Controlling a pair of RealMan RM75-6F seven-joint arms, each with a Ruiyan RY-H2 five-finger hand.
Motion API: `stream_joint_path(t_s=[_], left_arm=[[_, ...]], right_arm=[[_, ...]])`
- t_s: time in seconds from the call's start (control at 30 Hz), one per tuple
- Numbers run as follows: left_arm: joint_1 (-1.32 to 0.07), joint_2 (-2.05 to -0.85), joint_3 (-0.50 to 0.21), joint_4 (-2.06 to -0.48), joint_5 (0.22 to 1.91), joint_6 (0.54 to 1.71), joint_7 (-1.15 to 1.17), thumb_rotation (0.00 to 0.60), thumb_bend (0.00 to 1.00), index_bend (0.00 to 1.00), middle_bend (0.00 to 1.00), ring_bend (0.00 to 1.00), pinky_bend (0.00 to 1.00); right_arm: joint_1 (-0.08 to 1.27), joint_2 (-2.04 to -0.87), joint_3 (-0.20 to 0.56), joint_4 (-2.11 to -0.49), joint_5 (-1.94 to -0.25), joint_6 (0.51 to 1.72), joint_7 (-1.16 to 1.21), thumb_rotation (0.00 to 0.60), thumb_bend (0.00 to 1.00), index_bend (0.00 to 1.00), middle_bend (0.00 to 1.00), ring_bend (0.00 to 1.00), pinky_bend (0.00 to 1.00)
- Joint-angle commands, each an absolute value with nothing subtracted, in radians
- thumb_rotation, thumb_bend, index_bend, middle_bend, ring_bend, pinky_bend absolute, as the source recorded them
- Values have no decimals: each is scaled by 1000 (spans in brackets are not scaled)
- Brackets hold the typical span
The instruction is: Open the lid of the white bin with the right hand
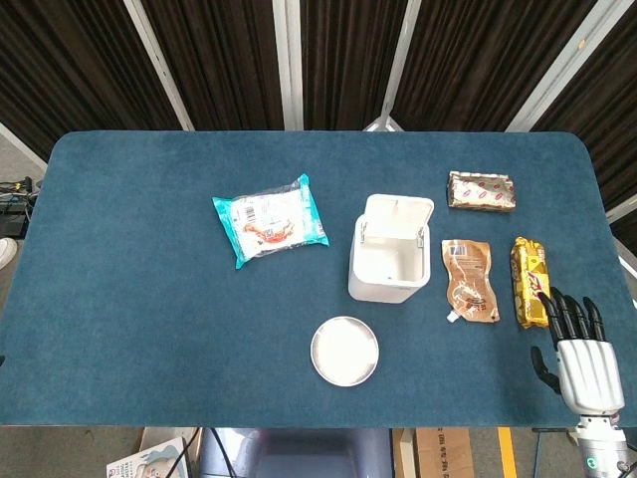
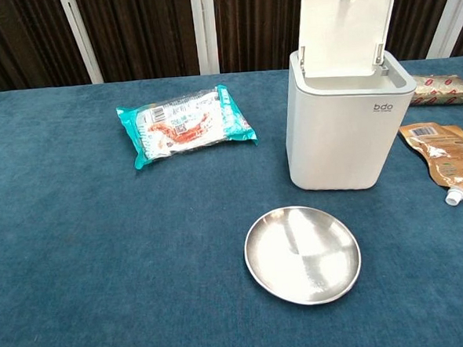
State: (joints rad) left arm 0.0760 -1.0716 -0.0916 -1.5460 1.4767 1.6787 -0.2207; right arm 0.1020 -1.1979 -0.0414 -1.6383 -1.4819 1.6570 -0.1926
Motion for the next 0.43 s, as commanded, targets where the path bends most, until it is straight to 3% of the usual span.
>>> stream_joint_path(t_s=[0.03,0.43], left_arm=[[74,-1071,-91,-1548,1475,1673,-217,600,32,207,75,9,36],[63,-1078,-82,-1553,1499,1667,-182,600,32,207,75,9,38]], right_arm=[[92,-1198,-27,-1628,-1478,1673,-192,600,417,36,67,94,11],[76,-1161,-12,-1628,-1461,1633,-169,600,417,35,66,94,11]])
